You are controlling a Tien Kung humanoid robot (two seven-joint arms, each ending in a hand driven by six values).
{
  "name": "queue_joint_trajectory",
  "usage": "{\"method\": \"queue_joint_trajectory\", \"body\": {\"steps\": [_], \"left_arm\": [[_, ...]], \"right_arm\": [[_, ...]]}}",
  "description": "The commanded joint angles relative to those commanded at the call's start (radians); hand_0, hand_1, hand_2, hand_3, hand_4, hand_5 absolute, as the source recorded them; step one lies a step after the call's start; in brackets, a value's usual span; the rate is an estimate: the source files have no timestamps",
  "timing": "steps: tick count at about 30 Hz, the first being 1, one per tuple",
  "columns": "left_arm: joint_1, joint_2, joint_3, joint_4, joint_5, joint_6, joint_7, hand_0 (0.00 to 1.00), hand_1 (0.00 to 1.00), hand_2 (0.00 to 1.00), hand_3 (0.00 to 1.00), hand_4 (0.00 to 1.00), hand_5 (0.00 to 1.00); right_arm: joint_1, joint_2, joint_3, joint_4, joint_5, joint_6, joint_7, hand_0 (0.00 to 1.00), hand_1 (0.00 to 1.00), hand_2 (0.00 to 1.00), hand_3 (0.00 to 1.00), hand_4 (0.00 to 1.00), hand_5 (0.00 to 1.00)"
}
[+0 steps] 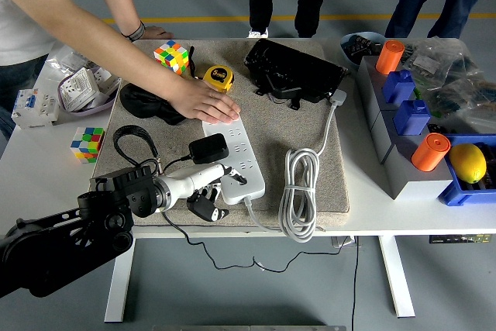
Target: Put the plug near the board,insert it into the board,press the button,pull the plug out
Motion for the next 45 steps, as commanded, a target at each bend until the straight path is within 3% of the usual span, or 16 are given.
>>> {"method": "queue_joint_trajectory", "body": {"steps": [5,12,13,18,19,24,25,27,33,36,37,45], "left_arm": [[0.007,0.008,-0.037,-0.024,-0.005,0.010,-0.024,0.047,0.108,0.161,0.826,0.733,0.002],[0.043,0.014,-0.121,-0.028,-0.026,0.064,-0.139,0.062,0.115,0.181,0.830,0.707,0.002],[0.053,0.013,-0.132,-0.022,-0.038,0.089,-0.166,0.182,0.180,0.310,0.746,0.854,0.370],[0.091,0.000,-0.165,0.005,-0.090,0.236,-0.329,0.182,0.180,0.310,0.746,0.854,0.370],[0.094,-0.003,-0.168,0.011,-0.094,0.260,-0.359,0.350,0.511,0.552,0.689,0.920,0.515],[0.102,-0.016,-0.171,0.046,-0.080,0.331,-0.447,0.350,0.511,0.552,0.689,0.920,0.515],[0.102,-0.017,-0.168,0.056,-0.070,0.345,-0.457,0.642,0.680,0.691,0.704,0.985,0.520],[0.098,-0.021,-0.164,0.074,-0.048,0.367,-0.468,0.642,0.680,0.691,0.704,0.985,0.520],[0.085,-0.043,-0.151,0.135,0.110,0.415,-0.421,0.646,0.706,0.740,0.754,0.998,0.521],[0.080,-0.054,-0.145,0.162,0.175,0.427,-0.403,0.646,0.706,0.740,0.754,0.998,0.521],[0.078,-0.056,-0.143,0.169,0.197,0.429,-0.400,0.692,0.724,0.758,0.766,0.998,0.511],[0.054,-0.086,-0.121,0.253,0.318,0.446,-0.333,0.669,0.705,0.741,0.763,0.998,0.487]], "right_arm": [[-0.002,0.000,0.000,-0.002,-0.001,0.000,0.000,0.603,0.642,0.658,0.555,0.976,0.448],[0.000,0.004,0.007,-0.007,-0.002,-0.002,0.003,0.606,0.642,0.658,0.555,0.976,0.447],[0.000,0.003,0.006,-0.006,-0.003,-0.002,0.003,0.606,0.642,0.658,0.554,0.975,0.447],[0.000,0.001,0.000,-0.007,-0.001,-0.003,0.005,0.606,0.642,0.658,0.554,0.975,0.447],[0.000,0.001,-0.001,-0.008,0.000,-0.003,0.005,0.607,0.642,0.657,0.554,0.974,0.445],[0.001,0.001,-0.007,-0.007,0.002,-0.003,0.007,0.607,0.642,0.657,0.554,0.974,0.445],[0.002,0.000,-0.009,-0.007,0.003,-0.003,0.008,0.606,0.642,0.657,0.554,0.973,0.443],[0.003,-0.002,-0.011,-0.006,0.003,-0.003,0.010,0.606,0.642,0.657,0.554,0.973,0.443],[0.001,-0.002,-0.010,-0.007,0.006,-0.004,0.014,0.607,0.642,0.656,0.553,0.971,0.440],[0.001,-0.002,-0.013,-0.006,0.006,-0.004,0.014,0.607,0.642,0.656,0.553,0.971,0.440],[0.000,-0.002,-0.013,-0.006,0.007,-0.004,0.015,0.607,0.642,0.656,0.553,0.971,0.440],[-0.002,-0.002,-0.011,-0.005,0.008,-0.004,0.018,0.607,0.642,0.656,0.552,0.971,0.440]]}}
